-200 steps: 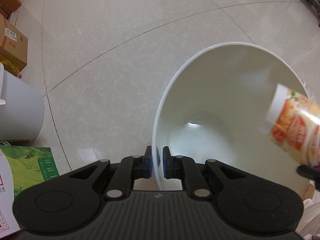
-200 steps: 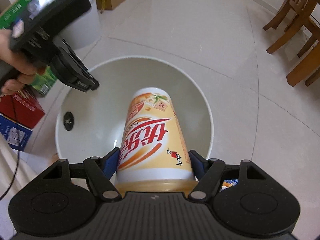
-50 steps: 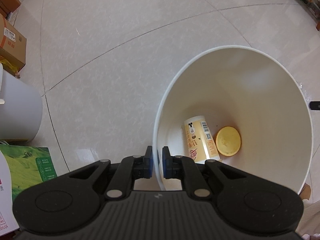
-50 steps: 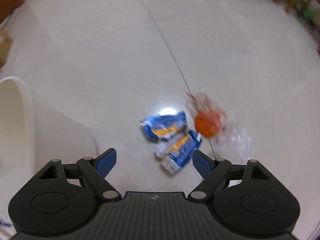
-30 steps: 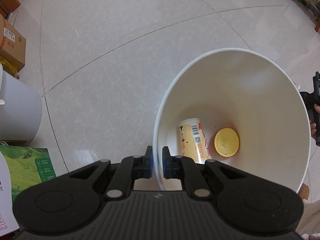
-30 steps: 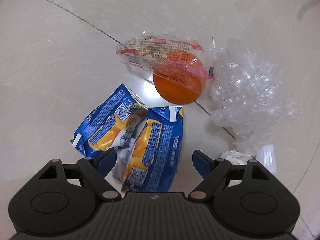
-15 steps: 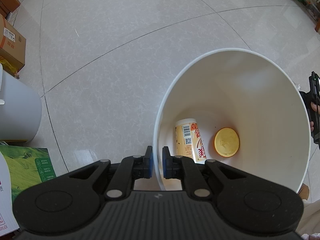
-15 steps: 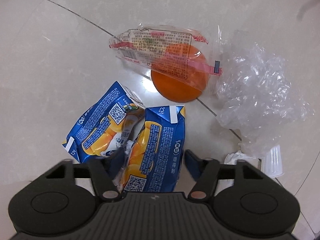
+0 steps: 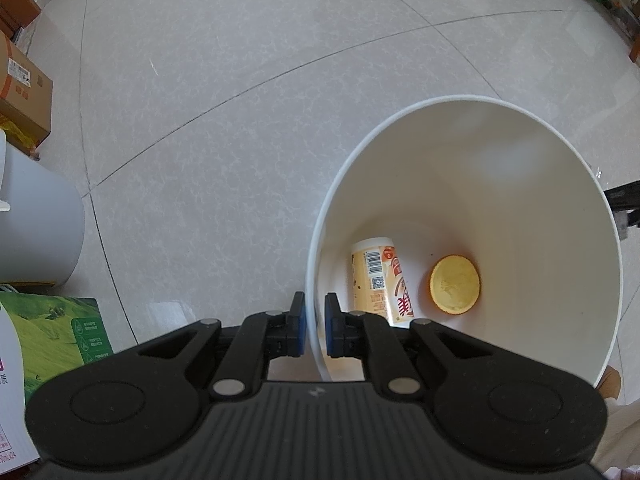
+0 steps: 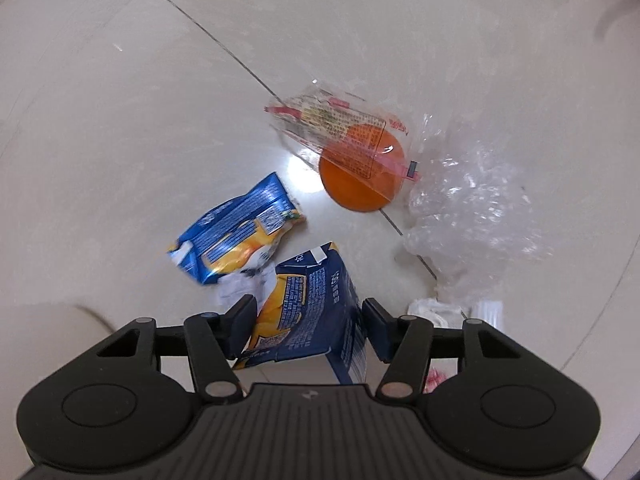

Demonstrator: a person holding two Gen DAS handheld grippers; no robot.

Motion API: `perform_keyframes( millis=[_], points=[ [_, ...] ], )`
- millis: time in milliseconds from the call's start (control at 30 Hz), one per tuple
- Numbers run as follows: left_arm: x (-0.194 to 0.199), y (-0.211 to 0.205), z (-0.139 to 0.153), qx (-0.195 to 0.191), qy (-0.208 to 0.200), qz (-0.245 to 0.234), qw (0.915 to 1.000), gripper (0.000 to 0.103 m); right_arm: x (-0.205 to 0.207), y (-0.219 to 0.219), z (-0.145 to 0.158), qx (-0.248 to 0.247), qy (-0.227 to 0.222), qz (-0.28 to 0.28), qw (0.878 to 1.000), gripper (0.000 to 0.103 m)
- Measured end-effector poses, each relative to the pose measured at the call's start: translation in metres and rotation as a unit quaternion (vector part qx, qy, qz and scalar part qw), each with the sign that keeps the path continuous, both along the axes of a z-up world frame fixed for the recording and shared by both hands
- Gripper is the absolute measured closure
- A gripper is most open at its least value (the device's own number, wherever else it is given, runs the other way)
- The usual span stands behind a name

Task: Organize objects
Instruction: 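Carry the carton over the bin and release it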

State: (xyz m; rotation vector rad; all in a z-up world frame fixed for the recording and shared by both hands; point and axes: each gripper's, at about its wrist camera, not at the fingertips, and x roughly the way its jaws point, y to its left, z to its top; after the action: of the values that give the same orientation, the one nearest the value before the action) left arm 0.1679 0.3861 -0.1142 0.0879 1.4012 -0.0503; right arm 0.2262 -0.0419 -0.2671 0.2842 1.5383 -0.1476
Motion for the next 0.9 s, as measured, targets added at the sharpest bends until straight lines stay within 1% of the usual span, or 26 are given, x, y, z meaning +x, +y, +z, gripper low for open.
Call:
perform_keyframes(
  millis=[167,333,467,567,667,733,900],
  points=[
    [0.0,0.0,0.0,0.001,0.0,0.0,1.0,0.096,-0.01,0.016,0.059,0.017,-0.018,0.038,0.999,0.04],
    [0.0,-0.001,0.001,0.002,-0.001,0.0,1.0,0.096,-0.021,0.049,0.129,0.036,-0.046,0.101,0.993,0.04],
    [0.0,-0.001,0.001,0.002,0.0,0.001,1.0,0.096,-0.031,0.086,0.186,0.051,-0.077,0.162,0.983,0.04],
    [0.0,-0.002,0.001,0.004,0.0,0.0,1.0,0.096,-0.039,0.116,0.223,0.072,-0.101,0.206,0.971,0.04],
    [0.001,-0.002,0.001,0.003,0.0,0.001,1.0,0.096,-0.046,0.146,0.247,0.092,-0.115,0.243,0.959,0.04],
    [0.001,-0.002,0.001,0.003,0.0,0.002,1.0,0.096,-0.05,0.163,0.255,0.101,-0.117,0.267,0.951,0.04],
    [0.001,0.0,0.002,0.001,0.002,0.002,1.0,0.096,-0.063,0.204,0.261,0.106,-0.118,0.317,0.935,0.04]
  ],
)
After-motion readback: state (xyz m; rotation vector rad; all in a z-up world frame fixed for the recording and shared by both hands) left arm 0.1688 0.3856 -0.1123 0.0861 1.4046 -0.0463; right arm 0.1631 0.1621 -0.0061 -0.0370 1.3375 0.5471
